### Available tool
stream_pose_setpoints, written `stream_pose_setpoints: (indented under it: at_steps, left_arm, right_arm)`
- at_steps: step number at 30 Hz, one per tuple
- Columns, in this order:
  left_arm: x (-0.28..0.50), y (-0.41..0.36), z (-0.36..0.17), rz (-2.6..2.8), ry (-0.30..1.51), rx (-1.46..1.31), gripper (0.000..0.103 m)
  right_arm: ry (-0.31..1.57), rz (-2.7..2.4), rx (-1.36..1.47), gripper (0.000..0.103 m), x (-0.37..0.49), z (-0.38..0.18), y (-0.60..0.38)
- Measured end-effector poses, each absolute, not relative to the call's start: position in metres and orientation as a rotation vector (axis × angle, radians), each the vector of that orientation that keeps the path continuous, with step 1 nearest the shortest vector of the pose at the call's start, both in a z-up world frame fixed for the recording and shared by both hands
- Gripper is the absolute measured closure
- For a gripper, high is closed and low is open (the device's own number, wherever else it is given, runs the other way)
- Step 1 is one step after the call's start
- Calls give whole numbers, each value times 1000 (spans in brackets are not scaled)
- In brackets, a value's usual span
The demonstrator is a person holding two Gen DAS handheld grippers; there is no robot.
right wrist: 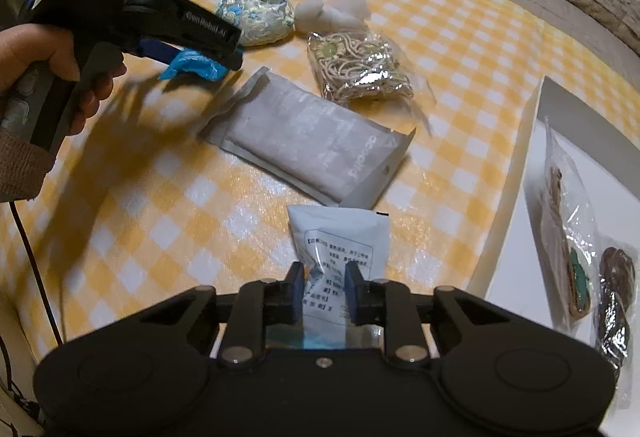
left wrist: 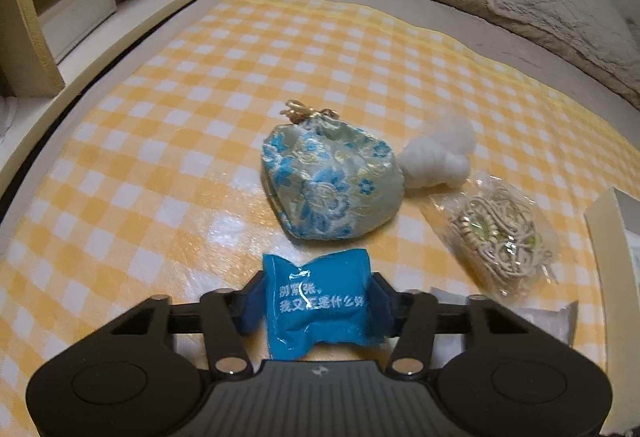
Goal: Organize soft objects
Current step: 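Grasp the blue candy with the left tool while the right tool grasps the white sachet, then carry the candy and sachet into the white box and open both tools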
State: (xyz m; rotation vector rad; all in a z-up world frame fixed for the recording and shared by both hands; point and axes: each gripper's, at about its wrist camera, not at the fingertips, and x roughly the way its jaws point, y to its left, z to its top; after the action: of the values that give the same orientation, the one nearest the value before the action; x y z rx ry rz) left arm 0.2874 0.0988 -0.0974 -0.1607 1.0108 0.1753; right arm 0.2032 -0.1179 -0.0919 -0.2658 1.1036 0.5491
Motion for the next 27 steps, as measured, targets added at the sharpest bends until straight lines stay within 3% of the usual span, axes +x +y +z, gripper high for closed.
stream_pose_setpoints:
  at_steps: [27]
  left_arm:
    - [231, 25, -5, -63, 734, -74, 54]
  right_arm:
    - [822, 461, -127, 88, 208, -17, -174]
